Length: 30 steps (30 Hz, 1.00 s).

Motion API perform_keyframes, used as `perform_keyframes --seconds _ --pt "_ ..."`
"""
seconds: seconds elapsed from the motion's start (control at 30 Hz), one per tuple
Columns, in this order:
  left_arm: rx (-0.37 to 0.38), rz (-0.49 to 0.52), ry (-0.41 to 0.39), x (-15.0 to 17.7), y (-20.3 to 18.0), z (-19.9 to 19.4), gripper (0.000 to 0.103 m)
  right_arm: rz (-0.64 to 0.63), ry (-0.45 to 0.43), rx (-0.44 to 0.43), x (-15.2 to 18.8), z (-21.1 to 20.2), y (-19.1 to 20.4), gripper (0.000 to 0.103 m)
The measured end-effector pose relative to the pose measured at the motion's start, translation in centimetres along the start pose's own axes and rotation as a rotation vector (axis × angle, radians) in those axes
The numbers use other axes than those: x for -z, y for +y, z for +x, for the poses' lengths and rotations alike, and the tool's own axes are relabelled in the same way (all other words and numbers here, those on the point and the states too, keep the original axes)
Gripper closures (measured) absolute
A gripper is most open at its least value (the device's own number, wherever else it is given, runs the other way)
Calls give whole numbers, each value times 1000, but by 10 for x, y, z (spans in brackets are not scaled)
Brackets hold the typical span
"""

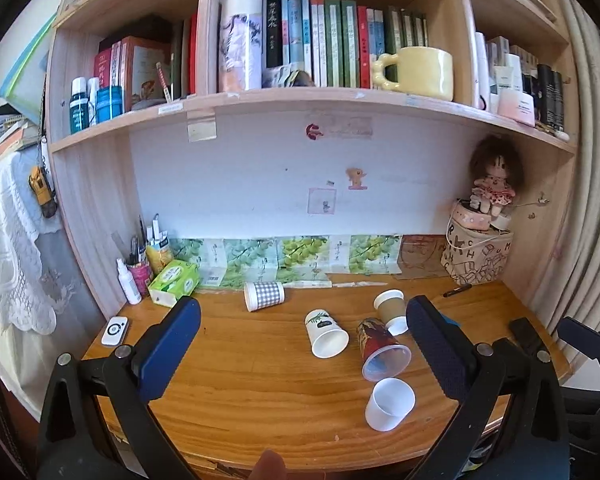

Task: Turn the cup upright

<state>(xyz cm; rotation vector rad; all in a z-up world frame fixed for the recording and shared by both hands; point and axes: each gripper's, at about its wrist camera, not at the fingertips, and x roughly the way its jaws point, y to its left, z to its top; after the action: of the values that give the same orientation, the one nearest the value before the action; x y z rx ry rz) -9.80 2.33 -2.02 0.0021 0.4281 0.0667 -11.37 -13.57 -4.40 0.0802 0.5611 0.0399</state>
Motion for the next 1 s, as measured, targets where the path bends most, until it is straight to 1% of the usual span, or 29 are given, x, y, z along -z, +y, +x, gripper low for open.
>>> perform_keyframes --seconds 0.3,0.77,1.0 --pt "7 12 -9 1 -6 -2 0 5 7 -5 0 3 -2 12" --pt "-23 4 35 3 -10 10 0 -4 47 -31 -2 19 -6 12" --pt "-22 8 41 2 -16 13 0 -8 59 -40 -4 24 -10 12"
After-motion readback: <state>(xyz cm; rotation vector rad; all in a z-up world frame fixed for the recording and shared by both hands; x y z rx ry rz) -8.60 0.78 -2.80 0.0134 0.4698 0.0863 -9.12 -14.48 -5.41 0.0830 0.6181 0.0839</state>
